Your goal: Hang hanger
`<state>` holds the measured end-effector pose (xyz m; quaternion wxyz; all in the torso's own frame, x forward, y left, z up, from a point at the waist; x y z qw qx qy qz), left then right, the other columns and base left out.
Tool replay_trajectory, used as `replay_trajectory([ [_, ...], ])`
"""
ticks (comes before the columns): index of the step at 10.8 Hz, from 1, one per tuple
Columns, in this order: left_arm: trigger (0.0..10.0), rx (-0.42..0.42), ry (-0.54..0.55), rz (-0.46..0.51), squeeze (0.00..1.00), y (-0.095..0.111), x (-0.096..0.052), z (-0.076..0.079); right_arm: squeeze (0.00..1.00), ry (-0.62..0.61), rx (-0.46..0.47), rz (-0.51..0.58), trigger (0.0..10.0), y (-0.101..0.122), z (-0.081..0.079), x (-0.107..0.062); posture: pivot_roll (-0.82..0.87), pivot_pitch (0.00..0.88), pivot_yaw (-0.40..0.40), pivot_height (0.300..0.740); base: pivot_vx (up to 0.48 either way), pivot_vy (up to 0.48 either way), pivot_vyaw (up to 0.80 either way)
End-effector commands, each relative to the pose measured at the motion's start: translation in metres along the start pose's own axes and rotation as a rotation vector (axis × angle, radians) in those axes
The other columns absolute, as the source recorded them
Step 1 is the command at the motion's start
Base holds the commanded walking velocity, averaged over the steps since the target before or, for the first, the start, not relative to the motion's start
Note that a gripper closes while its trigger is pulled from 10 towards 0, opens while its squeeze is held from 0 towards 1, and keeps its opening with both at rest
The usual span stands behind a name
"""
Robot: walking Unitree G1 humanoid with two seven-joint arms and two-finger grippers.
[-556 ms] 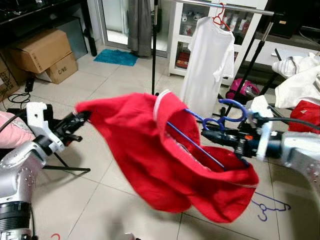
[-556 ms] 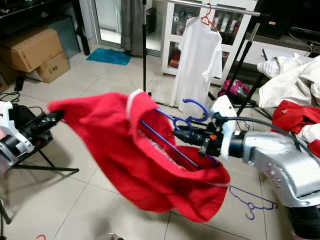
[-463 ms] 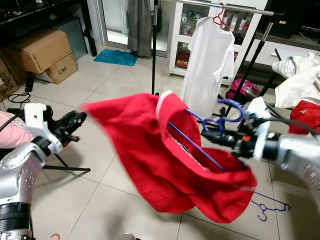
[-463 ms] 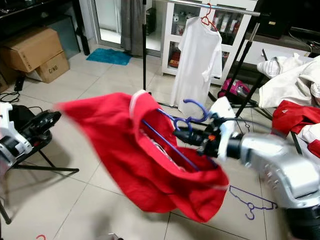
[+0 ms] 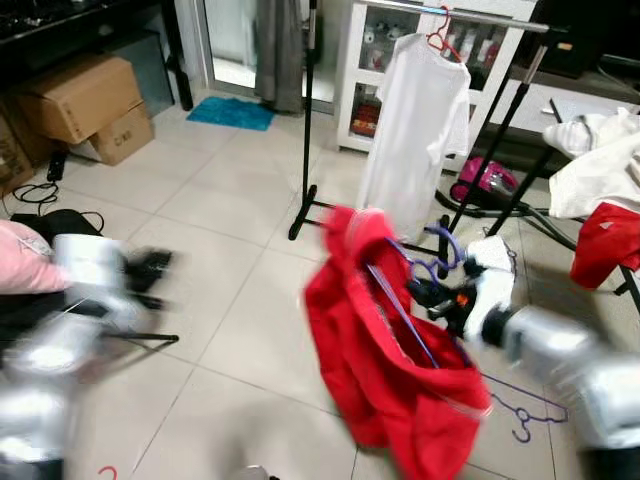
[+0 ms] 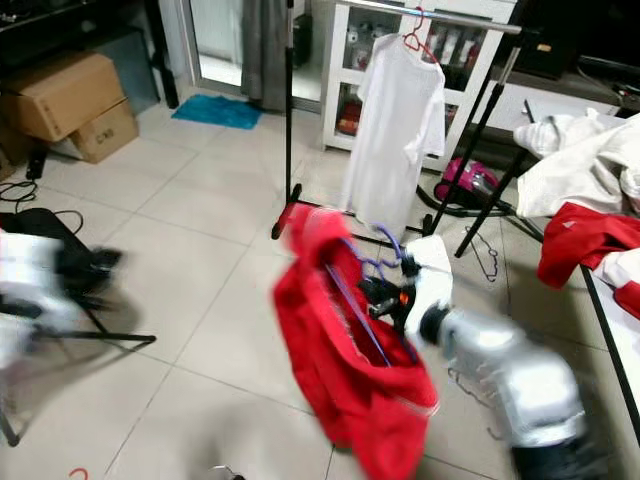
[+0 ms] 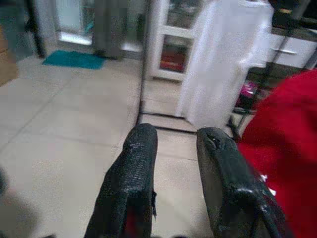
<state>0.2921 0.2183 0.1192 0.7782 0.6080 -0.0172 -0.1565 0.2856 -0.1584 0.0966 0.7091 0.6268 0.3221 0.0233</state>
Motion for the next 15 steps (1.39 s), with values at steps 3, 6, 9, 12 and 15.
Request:
replay_trajectory([
  [3,10.0,0.08,-0.114,0.029,0.0,-0.005,0.009,0.055,0.0,-0.292,-0.005,0.028,10.0,-0.02,0.018,-0.008,0.01,0.0,-0.034,0.74,0.0,0.0,0.0],
  [6,10.0,0.017,-0.032,0.051,0.0,-0.005,0.015,0.059,0.0,-0.397,-0.001,0.01,10.0,-0.035,0.022,-0.014,-0.01,0.0,-0.019,0.74,0.11,0.0,0.0],
  [9,10.0,-0.008,0.011,0.051,0.0,-0.005,0.014,0.055,0.0,-0.371,-0.006,0.045,10.0,-0.027,0.012,-0.005,-0.01,0.0,-0.032,0.74,0.31,0.0,0.23],
  [12,10.0,-0.024,0.034,0.065,0.0,-0.001,0.012,0.053,0.0,-0.371,0.012,0.064,10.0,-0.023,0.012,0.001,0.0,0.0,-0.03,0.74,0.391,0.0,0.27],
  [15,10.0,-0.041,0.044,0.063,0.0,-0.001,0.012,0.051,0.0,-0.371,0.01,0.101,10.0,-0.015,0.016,0.001,0.0,0.0,-0.022,0.74,0.409,0.0,0.0],
])
Point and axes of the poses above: a point about 5 cm out from each wrist's last joint towards the gripper, its own x axis pointing out of the wrist towards the gripper, its own y axis along the axis of the wrist's last joint, z = x × y, the point moved 3 cm from there along x, pointing out of the wrist towards the gripper, and after that the axes turned 13 degrees about -x, right-handed, at the moved point
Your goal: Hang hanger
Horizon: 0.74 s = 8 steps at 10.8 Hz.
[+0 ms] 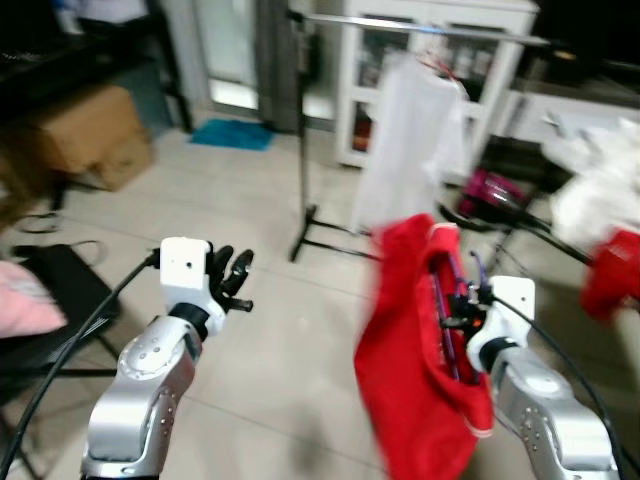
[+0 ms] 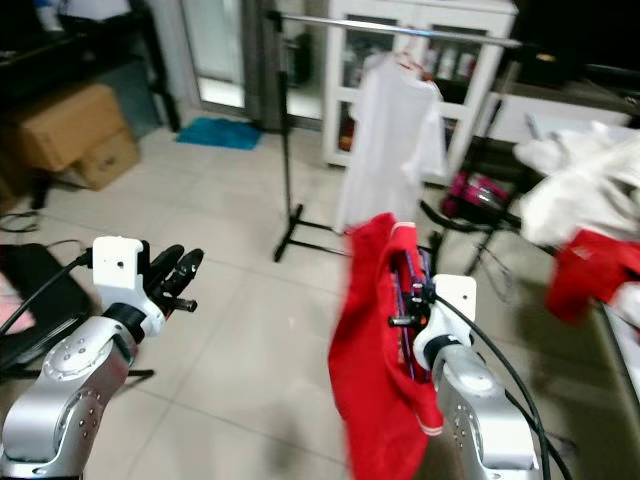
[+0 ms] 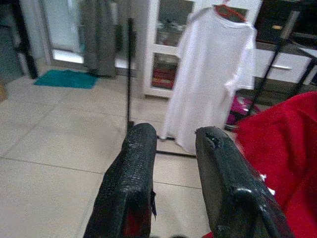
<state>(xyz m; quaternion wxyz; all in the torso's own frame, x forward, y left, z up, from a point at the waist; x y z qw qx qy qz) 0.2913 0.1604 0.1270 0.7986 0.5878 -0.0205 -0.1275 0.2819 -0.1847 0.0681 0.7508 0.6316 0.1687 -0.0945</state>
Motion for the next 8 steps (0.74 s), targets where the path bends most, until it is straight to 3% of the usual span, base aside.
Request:
replay_trajectory([
  [1,10.0,0.016,0.019,0.006,0.0,0.0046,-0.0014,-0.0048,0.0,0.023,-0.014,0.093,10.0,0.0215,-0.0052,0.0016,0.0,0.0,-0.022,0.74,0.412,0.0,0.0],
  [3,10.0,0.025,0.016,0.005,0.0,0.0049,-0.0015,-0.0036,0.0,0.06,-0.059,0.105,10.0,0.0261,-0.0099,0.0033,0.0,0.0,-0.024,0.74,0.409,0.0,0.0],
  [5,10.0,0.03,0.017,0.009,0.0,0.006,-0.002,-0.004,0.0,0.074,-0.077,0.115,10.0,0.0291,-0.0147,0.0045,0.01,0.0,-0.028,0.74,0.409,0.0,0.44],
  [8,10.0,0.036,0.017,0.007,0.0,0.006,-0.0026,-0.0043,0.0,0.016,-0.031,0.119,10.0,0.0286,-0.0064,0.0056,0.01,0.0,-0.026,0.74,0.407,0.0,0.0],
])
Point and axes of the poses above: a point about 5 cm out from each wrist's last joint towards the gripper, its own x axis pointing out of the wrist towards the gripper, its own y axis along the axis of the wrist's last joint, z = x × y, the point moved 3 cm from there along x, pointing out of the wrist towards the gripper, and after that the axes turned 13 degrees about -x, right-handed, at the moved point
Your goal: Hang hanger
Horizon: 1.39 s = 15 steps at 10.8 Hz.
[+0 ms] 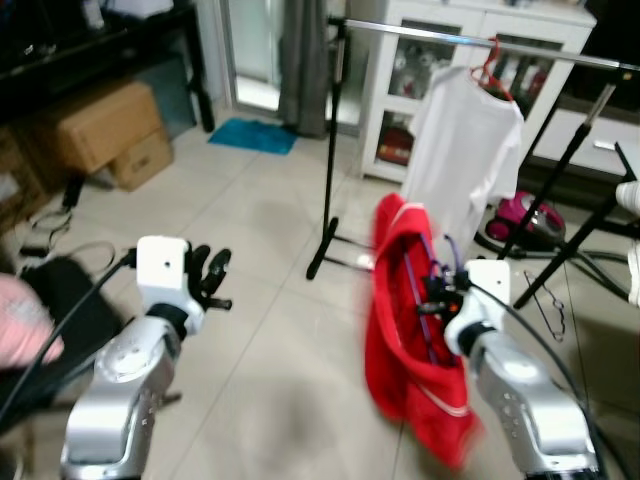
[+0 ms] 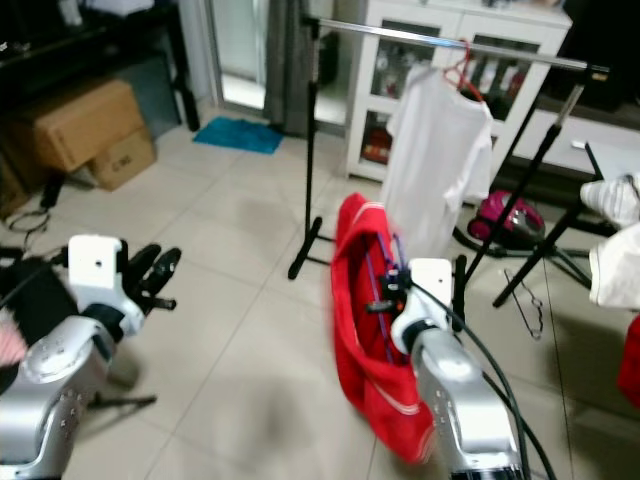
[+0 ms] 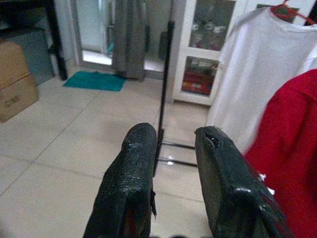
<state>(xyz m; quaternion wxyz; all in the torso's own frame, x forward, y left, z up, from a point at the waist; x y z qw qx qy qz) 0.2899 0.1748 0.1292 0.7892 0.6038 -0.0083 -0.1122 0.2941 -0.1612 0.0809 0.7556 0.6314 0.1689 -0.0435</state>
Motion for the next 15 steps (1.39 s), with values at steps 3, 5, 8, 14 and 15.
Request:
replay_trajectory([
  [3,10.0,0.001,-0.033,-0.003,0.0,0.001,0.003,0.01,0.0,-0.041,0.002,0.066,10.0,0.012,0.01,-0.002,0.01,0.0,-0.022,0.74,0.41,0.0,0.0],
  [5,10.0,-0.001,-0.039,-0.001,0.0,0.001,0.004,0.011,0.0,-0.05,0.029,0.116,10.0,0.02,0.011,-0.003,0.01,0.0,-0.019,0.74,0.409,0.0,0.0],
  [8,10.0,0.0,-0.047,0.003,0.0,0.003,0.005,0.012,0.0,-0.053,0.061,0.174,10.0,0.029,0.011,-0.004,0.01,0.0,-0.016,0.74,0.41,0.0,0.0],
  [14,10.0,-0.025,-0.075,0.0,1.0,0.004,0.006,0.017,0.0,-0.05,0.061,0.181,10.0,0.03,0.008,-0.003,0.01,0.0,-0.014,0.74,0.446,0.0,0.0],
  [15,10.0,-0.025,-0.078,-0.001,1.0,0.004,0.006,0.017,0.0,-0.048,0.061,0.181,10.0,0.03,0.008,-0.003,0.01,0.0,-0.015,0.74,0.48,0.0,0.0],
])
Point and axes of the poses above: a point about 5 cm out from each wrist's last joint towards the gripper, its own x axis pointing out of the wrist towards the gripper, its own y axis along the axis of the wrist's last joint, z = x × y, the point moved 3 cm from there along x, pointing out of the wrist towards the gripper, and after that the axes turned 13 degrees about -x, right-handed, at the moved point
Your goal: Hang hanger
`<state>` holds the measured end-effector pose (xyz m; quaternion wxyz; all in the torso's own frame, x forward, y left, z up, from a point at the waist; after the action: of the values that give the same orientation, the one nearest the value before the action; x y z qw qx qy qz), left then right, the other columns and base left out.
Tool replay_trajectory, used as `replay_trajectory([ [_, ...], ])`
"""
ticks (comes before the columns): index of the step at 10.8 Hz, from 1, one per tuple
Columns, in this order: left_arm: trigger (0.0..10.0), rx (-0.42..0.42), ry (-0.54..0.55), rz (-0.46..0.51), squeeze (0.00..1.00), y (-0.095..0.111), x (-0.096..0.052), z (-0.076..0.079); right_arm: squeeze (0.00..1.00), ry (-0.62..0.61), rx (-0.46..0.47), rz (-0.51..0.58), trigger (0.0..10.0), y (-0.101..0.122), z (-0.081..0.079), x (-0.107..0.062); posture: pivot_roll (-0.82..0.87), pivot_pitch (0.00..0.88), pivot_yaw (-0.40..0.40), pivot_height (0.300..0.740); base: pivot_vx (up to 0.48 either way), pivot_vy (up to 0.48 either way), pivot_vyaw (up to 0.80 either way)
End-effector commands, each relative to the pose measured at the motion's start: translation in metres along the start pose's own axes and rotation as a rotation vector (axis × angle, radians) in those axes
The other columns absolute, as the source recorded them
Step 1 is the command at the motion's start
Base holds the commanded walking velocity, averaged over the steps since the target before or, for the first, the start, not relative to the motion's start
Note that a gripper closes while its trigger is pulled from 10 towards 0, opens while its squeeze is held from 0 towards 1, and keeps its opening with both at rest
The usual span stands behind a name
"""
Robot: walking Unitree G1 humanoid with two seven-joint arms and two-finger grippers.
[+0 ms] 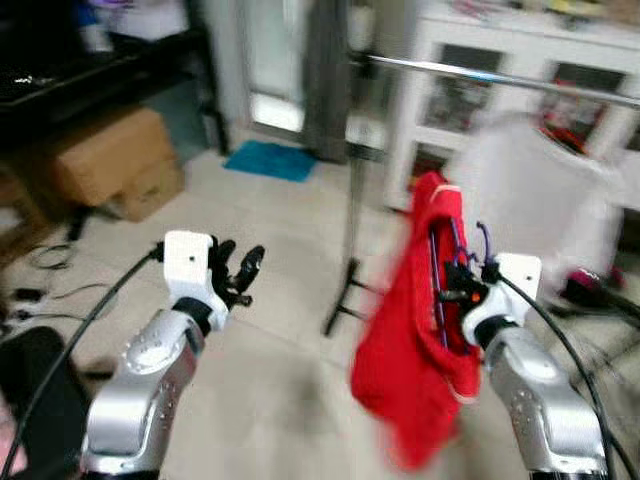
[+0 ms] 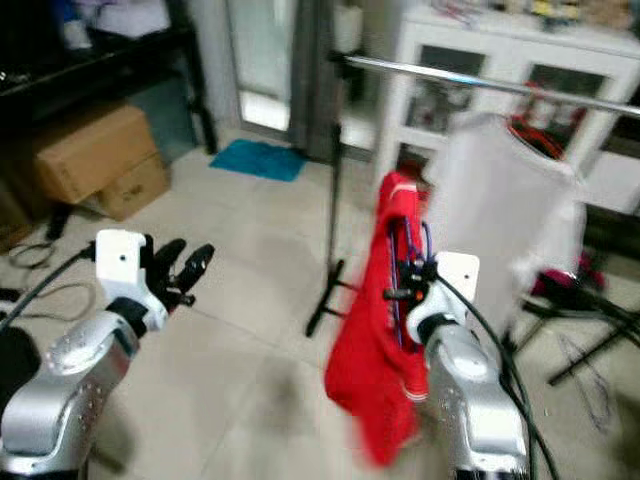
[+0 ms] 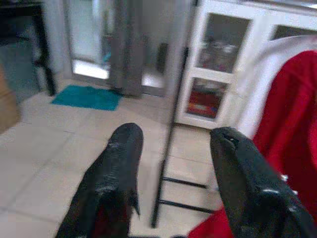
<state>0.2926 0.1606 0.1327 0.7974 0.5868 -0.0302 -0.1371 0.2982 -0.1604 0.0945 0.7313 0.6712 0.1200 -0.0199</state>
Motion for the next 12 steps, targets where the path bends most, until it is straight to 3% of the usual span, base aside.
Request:
replay_trajectory([
  [1,10.0,0.008,-0.01,0.01,1.0,0.0043,0.0024,0.003,0.0,-0.009,-0.026,0.073,10.0,0.0165,0.0039,-0.0001,0.01,0.0,-0.016,0.74,0.48,0.0,0.0],
  [4,10.0,0.02,-0.019,0.014,1.0,0.0053,0.0028,0.0038,0.0,0.0,-0.01,0.056,10.0,0.0142,0.0015,0.0017,0.02,0.0,-0.018,0.74,0.48,0.0,0.0],
  [6,10.0,0.024,-0.026,0.012,1.0,0.0051,0.0029,0.0045,0.0,0.0,-0.013,0.061,10.0,0.0143,0.0006,0.0023,0.02,0.0,-0.016,0.74,0.48,0.0,-0.68],
  [11,10.0,0.035,-0.063,-0.006,1.0,0.002,0.0027,0.009,0.0,0.004,-0.023,0.072,10.0,0.0152,-0.0012,0.0029,0.02,0.0,-0.017,0.74,0.48,0.0,0.0],
  [12,10.0,0.044,-0.083,-0.021,1.0,-0.0006,0.0019,0.012,0.0,0.009,-0.018,0.06,10.0,0.0141,-0.0023,0.0031,0.02,0.0,-0.017,0.74,0.48,0.0,-0.8],
])
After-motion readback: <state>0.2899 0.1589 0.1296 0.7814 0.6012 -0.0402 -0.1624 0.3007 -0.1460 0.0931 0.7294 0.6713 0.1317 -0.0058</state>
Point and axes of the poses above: a point about 5 cm out from each wrist's last joint towards the gripper, its own x axis pointing out of the wrist towards the gripper, its own y axis along the axis of the wrist's last joint, z = x × y, the point moved 3 cm from there along x, pointing out of the wrist towards the gripper, and after that the axes turned 13 degrees about -x, right-handed, at the moved point
